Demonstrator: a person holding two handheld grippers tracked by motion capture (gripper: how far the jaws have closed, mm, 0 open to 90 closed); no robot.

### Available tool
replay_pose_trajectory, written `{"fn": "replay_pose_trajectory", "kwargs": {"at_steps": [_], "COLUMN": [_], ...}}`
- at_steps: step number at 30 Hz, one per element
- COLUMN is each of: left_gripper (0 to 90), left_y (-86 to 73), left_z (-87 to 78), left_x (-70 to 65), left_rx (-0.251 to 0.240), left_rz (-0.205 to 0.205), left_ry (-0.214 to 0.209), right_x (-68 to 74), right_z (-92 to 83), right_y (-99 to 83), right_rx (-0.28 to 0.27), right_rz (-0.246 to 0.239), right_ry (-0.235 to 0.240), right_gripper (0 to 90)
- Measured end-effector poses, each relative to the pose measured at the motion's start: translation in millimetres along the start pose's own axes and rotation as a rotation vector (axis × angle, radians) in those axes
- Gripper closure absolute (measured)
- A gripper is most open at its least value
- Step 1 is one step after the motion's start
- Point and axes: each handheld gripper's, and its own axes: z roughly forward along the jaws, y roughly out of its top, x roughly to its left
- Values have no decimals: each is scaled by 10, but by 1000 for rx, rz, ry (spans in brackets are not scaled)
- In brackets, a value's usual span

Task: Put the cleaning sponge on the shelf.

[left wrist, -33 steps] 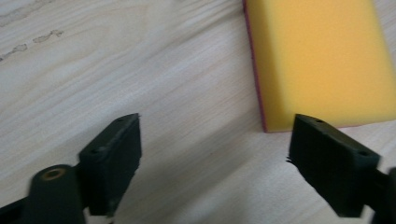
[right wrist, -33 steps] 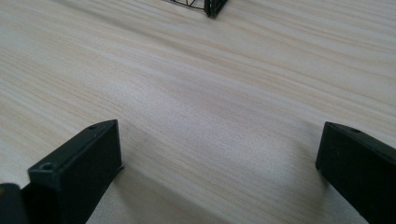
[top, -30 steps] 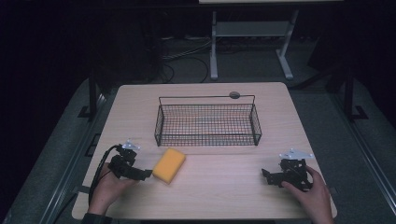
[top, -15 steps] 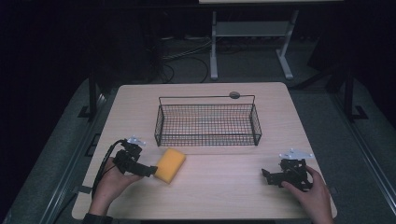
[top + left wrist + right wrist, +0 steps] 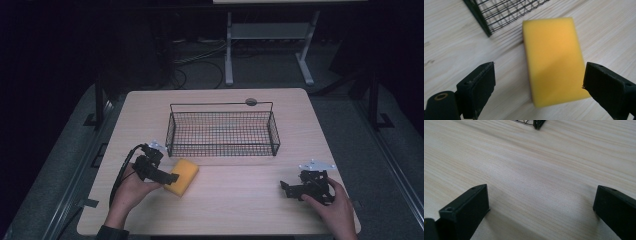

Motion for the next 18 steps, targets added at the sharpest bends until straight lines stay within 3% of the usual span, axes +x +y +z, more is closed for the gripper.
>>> {"fn": "replay_pose_trajectory", "kwargs": {"at_steps": [18], "left_gripper": [100], "left_y": [208], "left_z": [293], "left_x": [-206], "left_rx": [57], "left_rz": [36], "left_ry": [-12], "right_x": [-1], "right_z": [0], "right_y": [0], "right_rx": [0], "right_rz": [0], "right_ry": [0], "right_gripper": [0]}}
